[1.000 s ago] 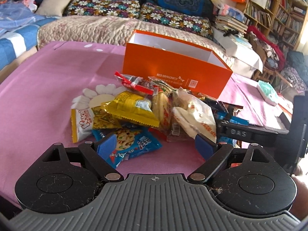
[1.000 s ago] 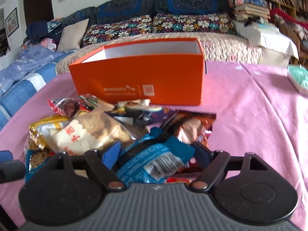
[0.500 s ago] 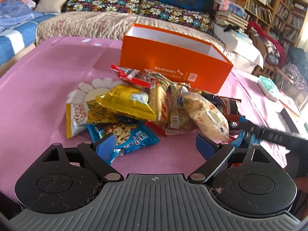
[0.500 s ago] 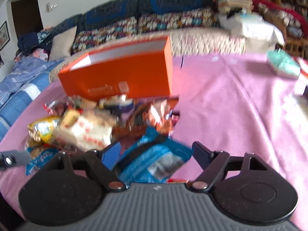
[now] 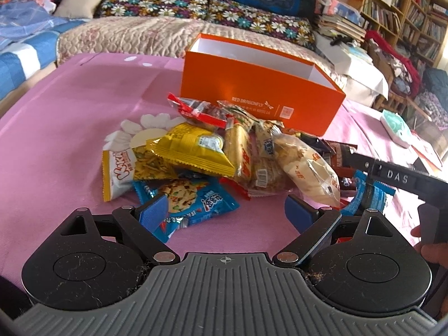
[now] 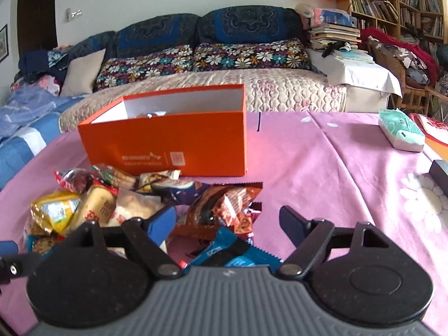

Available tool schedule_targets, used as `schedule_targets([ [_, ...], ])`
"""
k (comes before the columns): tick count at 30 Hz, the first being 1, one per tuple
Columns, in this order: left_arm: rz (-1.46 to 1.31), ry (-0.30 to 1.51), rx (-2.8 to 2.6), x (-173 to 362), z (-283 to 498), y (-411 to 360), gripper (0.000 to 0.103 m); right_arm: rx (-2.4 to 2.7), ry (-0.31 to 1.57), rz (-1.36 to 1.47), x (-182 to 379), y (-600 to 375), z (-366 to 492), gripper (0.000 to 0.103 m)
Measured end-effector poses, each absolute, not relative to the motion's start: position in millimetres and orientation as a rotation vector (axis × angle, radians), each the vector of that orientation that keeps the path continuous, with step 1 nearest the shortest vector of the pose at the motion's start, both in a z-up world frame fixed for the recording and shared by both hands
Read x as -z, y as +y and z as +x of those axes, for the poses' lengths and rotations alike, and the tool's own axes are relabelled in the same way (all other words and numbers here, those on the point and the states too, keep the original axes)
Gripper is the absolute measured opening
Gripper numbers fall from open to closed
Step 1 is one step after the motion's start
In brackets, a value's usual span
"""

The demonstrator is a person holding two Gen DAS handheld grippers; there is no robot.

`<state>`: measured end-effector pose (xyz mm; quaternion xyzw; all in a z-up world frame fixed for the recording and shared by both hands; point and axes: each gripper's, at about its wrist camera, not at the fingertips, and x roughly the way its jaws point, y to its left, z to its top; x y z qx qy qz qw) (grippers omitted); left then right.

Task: Organize snacks
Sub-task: 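Move both tools back over the snack pile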

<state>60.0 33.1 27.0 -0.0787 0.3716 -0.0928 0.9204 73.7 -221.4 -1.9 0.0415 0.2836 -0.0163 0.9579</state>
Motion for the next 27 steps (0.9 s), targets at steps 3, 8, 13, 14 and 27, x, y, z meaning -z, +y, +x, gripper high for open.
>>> schedule_targets([
  [3,-0.165,0.757,0.186,-27.8,59.4,35.4,0.077,0.038,0.579,0.075,3.4,-219.5,71.5,0.081],
  [8,-0.162,0.756,0.180,-27.8,59.5,37.6,0.077,0.045,0.592,0.079,6.1,-220.6,72.0,0.081],
  [13,-0.163,0.751,0.165,-28.8,60.6,41.0,0.078,0.039,0.605,0.072,8.4,-221.0,72.8,0.081],
  [14,-0.162,0.751,0.163,-28.6,61.1,41.5,0.078,0.038,0.607,0.074,8.5,-221.3,73.0,0.081],
  [27,0.017,0.726,0.149,-32.6,75.5,55.6,0.085,0.031,0.625,0.071,11.8,-220.4,75.8,0.081],
])
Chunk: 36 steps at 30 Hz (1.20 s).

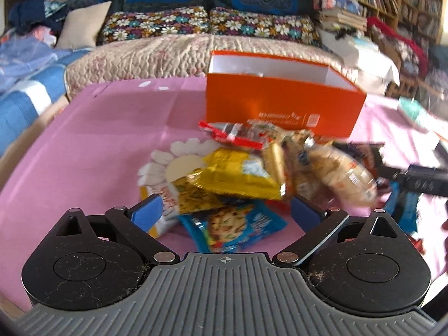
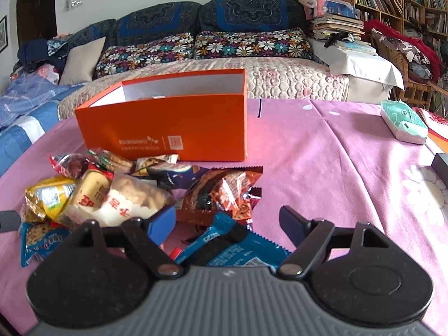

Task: Organize snacks
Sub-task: 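Move both tools back over the snack pile, then grasp the blue cookie packet with the left tool while the right tool grasps a blue packet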

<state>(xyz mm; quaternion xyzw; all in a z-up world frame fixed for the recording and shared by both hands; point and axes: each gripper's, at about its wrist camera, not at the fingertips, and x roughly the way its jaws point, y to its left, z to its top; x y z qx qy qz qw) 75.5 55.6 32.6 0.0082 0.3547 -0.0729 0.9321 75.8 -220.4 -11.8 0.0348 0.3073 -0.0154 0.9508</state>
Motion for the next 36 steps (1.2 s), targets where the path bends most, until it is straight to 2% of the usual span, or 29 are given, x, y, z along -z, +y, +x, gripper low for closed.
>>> schedule_targets([
  [9,0.047,0.801,0.127,2.9,85.3,65.3,0.083,0.022,0.679,0.020,25.9,-211.6,81.8,0.081],
  [20,-0.045,0.823,0.106,13.3,94.2,94.1,0.084,-0.022,0.666,0.103,23.6,-231.3,72.1,0.081],
  [24,-0.094,0.778,0.072,8.7,92.1,100.5,0.079,-0.006,0.646,0.121,20.9,-244.7,65.3,0.081],
  [27,-0.053,0.748,0.197,0.1,92.5,92.0,0.078,0.018,0.627,0.180,18.7,-262.4,59.8,0.082],
  [31,0.230,0.780,0.377,-0.3,103.6,51.5,0.076,0.060,0.635,0.237,20.9,-283.5,56.2,0.082],
  [32,0.297,0.782,0.410,2.2,105.3,43.9,0.073,0.061,0.635,0.250,21.2,-287.3,54.8,0.082],
  [34,0.419,0.808,0.478,10.7,110.7,30.1,0.056,0.062,0.630,0.266,21.1,-292.9,50.3,0.082],
  [35,0.460,0.819,0.496,15.3,113.1,25.6,0.057,0.064,0.628,0.265,20.9,-294.8,48.5,0.082],
  [36,0.477,0.801,0.505,16.0,113.1,24.0,0.051,0.069,0.626,0.264,21.1,-296.8,46.4,0.082],
])
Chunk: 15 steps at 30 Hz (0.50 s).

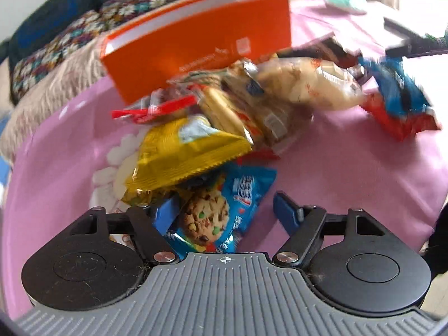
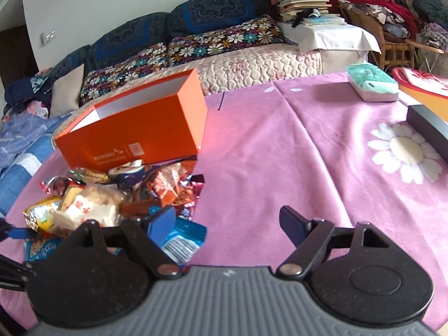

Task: Organize snacks
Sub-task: 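Grasp the blue cookie packet with the left tool while the right tool grasps a blue packet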

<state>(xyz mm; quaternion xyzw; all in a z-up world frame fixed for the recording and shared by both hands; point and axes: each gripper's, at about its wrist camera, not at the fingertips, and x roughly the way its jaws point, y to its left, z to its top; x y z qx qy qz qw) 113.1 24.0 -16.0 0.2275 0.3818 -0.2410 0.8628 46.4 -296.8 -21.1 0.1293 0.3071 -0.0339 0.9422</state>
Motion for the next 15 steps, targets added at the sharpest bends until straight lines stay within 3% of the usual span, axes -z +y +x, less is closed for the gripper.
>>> schedule_targets([
  [1,0.473,0.809,0.509,14.8,114.4,24.2,0.042,0.074,0.626,0.264,21.8,-298.7,44.5,0.082],
  [4,0.421,0.827,0.499,7.9,101.8,26.7,0.029,0.080,0.636,0.277,23.8,-304.2,39.9,0.082],
  [10,0.236,0.811,0.387,5.2,66.8,26.9,0.029,-0.012,0.654,0.261,25.4,-288.3,34.8,0.082],
  [12,0.195,0.808,0.376,6.9,65.5,21.4,0.038,-0.052,0.659,0.258,25.0,-278.1,36.4,0.082],
  [15,0.196,0.795,0.364,8.6,63.9,13.6,0.038,-0.078,0.650,0.235,22.3,-264.0,38.9,0.082],
])
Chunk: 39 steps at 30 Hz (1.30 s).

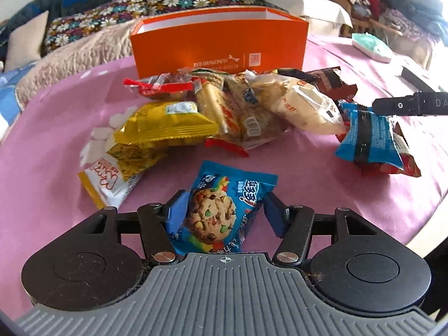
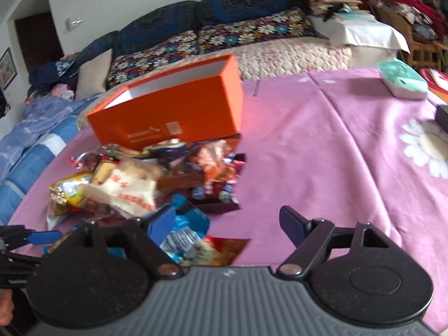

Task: Organize snacks
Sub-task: 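Grasp the blue cookie packet with the left tool while the right tool grasps a blue packet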

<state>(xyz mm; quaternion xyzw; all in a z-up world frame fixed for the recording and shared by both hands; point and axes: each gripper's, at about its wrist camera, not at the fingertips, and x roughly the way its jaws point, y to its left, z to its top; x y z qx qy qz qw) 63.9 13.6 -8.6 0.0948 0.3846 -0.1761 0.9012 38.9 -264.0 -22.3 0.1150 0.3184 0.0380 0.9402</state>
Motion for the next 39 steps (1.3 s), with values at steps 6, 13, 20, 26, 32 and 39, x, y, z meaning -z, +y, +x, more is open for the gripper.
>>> schedule_targets([
  [6,0.265,0.786,0.354,19.1,57.8,1.9,0.043,-0.149,0.654,0.194,25.5,-243.8,38.6,0.082],
  [13,0.184,0.810,0.325,18.7,62.6,20.9,0.043,-0.115,0.630,0.146,11.5,-252.4,33.6,0.082],
  [20,0.161,0.772,0.352,10.6,54.6,31.5,0.052,-0.069,0.631,0.208,19.5,-283.1,14.2,0.081],
  [26,0.171,0.781,0.312,5.7,48.7,39.0,0.054,-0.304,0.564,0.038,4.0,-227.7,18.1,0.081],
  [32,0.116,0.782,0.262,-2.1,38.4,62.3,0.060,-0.428,0.667,0.025,26.4,-187.7,45.0,0.080],
  [39,0.160,0.804,0.299,-4.5,43.9,71.3,0.062,-0.477,0.710,-0.158,48.2,-150.3,57.2,0.081],
])
